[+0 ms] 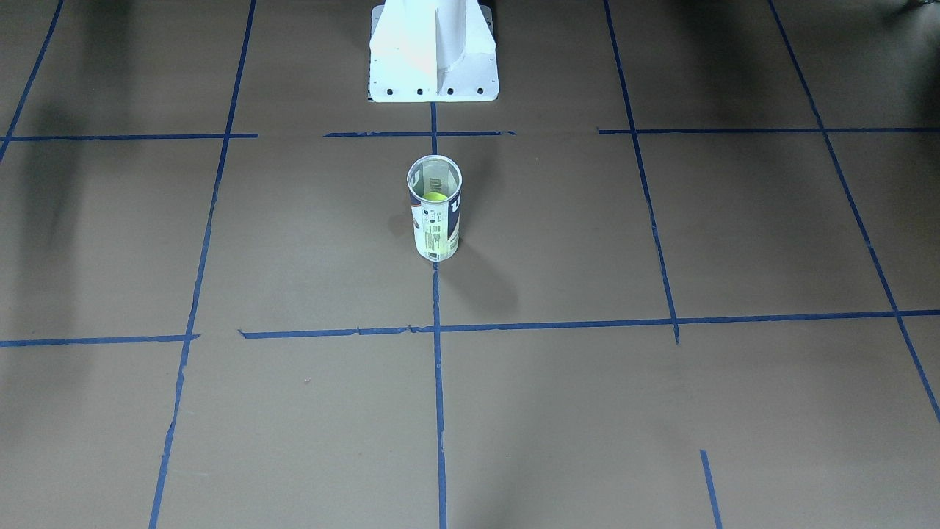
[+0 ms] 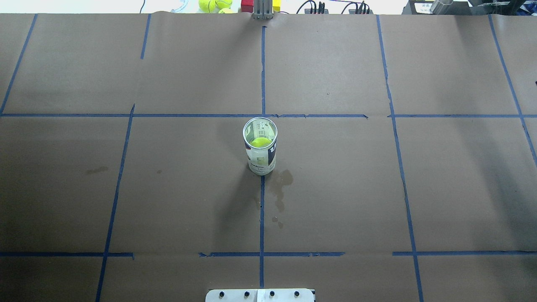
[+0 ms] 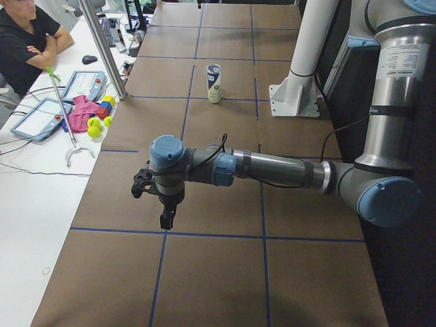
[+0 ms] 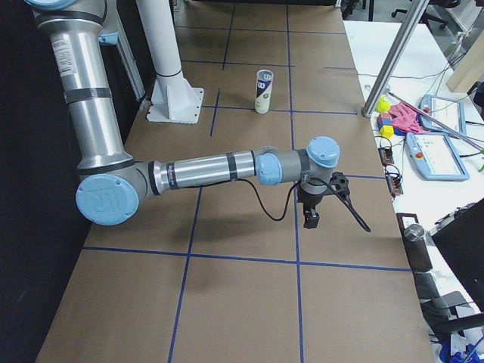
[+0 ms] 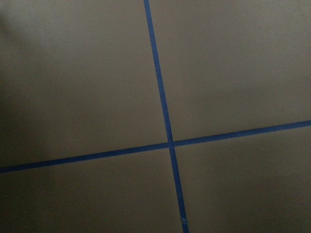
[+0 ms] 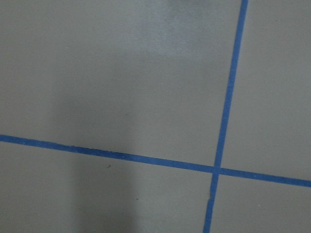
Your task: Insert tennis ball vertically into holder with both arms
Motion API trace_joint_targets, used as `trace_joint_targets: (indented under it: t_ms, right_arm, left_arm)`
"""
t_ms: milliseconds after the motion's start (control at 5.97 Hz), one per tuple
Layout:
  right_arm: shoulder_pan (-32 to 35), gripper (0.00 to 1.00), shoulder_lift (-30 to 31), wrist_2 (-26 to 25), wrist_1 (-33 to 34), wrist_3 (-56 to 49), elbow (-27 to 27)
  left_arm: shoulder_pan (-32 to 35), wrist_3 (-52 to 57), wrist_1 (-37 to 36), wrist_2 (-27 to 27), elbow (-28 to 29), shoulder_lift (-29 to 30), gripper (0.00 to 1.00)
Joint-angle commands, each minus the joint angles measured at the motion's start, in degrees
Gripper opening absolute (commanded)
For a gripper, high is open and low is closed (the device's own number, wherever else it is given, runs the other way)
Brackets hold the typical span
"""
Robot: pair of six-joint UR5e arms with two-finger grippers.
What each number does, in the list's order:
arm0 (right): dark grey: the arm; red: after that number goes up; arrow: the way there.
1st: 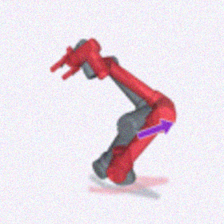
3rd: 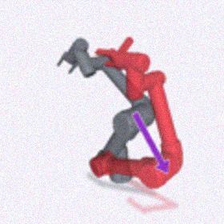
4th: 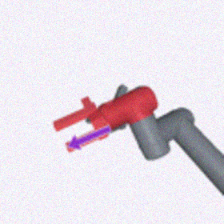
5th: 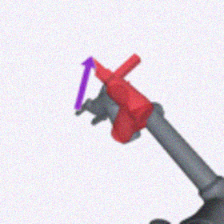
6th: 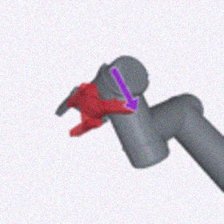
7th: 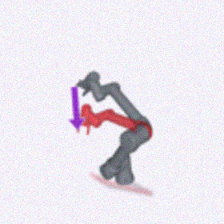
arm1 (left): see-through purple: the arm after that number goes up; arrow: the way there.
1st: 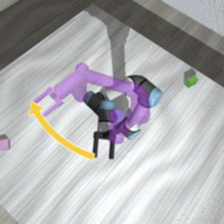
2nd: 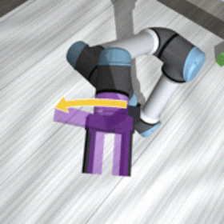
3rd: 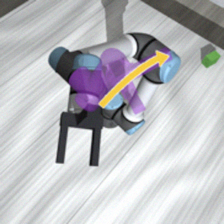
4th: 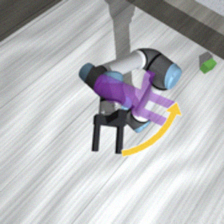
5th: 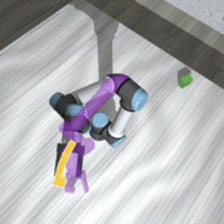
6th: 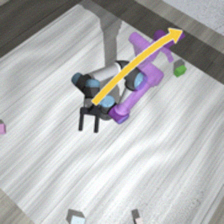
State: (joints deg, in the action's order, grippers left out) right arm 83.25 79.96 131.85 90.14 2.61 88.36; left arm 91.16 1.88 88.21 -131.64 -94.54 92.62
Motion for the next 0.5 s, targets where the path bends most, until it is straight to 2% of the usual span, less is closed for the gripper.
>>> trace_joint_targets:
  t_ms: [0,335]
  right_arm:
    - [1.8,1.0,3.4,-0.5,-0.1,-3.4,0.0]
    - [1.8,1.0,4.7,-0.6,-0.3,-3.2,-0.4]
  left_arm:
    - [-0.1,-4.7,0.7,0.2,2.1,-1.0,1.0]
    - [-0.8,-4.9,6.7,0.9,6.8,-1.5,1.0]
